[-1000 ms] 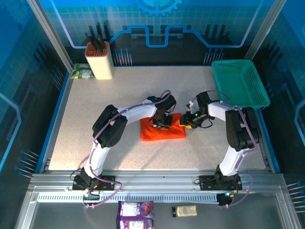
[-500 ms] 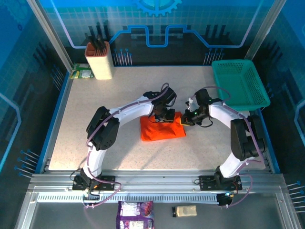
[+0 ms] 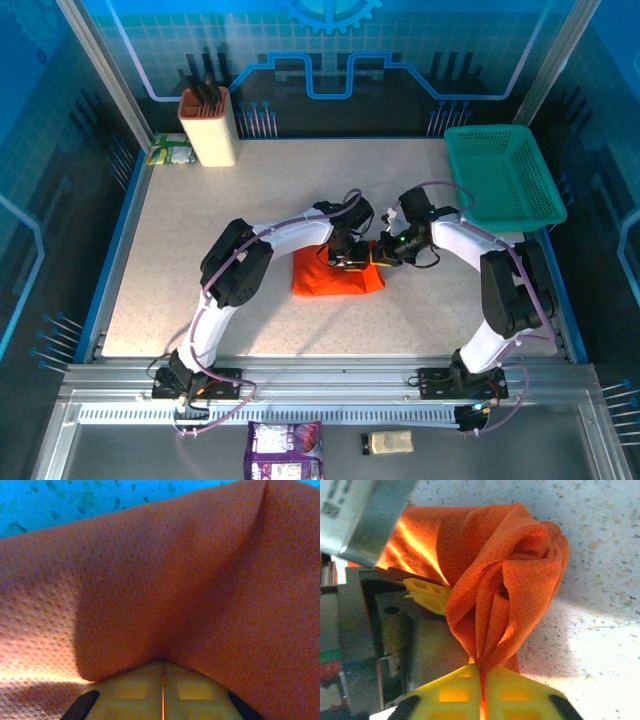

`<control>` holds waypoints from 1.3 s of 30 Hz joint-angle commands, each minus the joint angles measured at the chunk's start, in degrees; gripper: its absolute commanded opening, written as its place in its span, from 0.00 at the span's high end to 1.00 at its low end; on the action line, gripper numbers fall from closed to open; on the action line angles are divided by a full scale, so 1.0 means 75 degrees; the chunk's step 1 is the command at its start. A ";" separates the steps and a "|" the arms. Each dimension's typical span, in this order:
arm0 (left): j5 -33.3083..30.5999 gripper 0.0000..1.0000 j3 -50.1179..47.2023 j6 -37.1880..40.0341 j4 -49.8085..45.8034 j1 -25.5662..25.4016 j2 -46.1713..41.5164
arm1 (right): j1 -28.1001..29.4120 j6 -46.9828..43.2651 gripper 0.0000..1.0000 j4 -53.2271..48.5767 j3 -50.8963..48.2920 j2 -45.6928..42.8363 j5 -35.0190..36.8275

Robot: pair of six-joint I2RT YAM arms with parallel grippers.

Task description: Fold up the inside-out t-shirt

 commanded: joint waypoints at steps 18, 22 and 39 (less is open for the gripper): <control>0.0110 0.92 -0.0496 -0.0072 0.0098 0.0244 -0.0328 | -0.0791 -0.0595 0.33 0.1314 -0.0647 0.0876 -0.1678; 0.0133 0.92 -0.0473 -0.0072 0.0109 0.0248 -0.0333 | -0.0703 -0.0518 0.34 0.1513 -0.0623 0.1049 -0.1833; 0.0140 0.91 -0.0527 -0.0107 0.0327 0.0249 -0.0803 | -0.0602 -0.0612 0.78 0.1293 -0.0530 0.1016 -0.1445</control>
